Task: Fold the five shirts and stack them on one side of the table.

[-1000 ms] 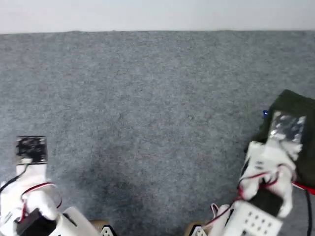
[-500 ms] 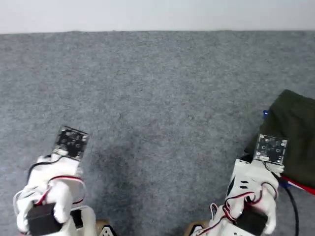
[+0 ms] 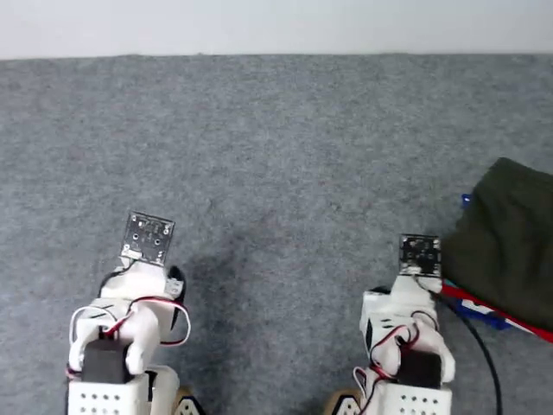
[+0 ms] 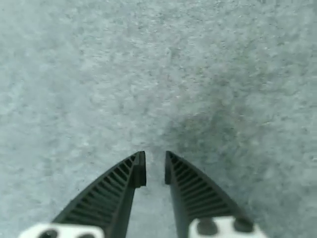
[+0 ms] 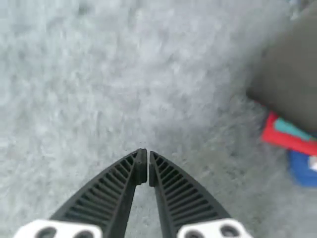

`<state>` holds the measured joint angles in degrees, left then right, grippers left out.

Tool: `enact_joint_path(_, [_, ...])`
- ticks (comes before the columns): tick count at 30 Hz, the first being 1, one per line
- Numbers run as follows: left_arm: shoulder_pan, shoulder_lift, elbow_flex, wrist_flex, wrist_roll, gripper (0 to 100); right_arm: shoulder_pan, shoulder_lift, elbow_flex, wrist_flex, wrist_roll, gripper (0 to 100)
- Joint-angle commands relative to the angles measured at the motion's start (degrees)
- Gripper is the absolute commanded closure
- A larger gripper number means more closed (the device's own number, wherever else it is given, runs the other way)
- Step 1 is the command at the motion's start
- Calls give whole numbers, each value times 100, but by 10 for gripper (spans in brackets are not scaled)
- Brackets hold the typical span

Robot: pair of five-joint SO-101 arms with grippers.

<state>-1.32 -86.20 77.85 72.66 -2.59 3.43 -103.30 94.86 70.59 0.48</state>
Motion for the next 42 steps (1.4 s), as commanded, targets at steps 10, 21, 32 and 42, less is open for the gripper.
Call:
enact_joint_path(10, [18,-35,1253,-1222,422,903,-40,-57,158,426,-62,990])
enact_joint_path(21, [-9,-35,1587,-1319,448,986,-66,-57,158,426,-26,990])
enact_joint_path(32, [-404,-35,1587,-1213,448,984,-75,-57,158,426,-26,990])
enact_joint_path(42, [-651,-35,1552,-1143,440,983,-75,-57,158,426,-26,990])
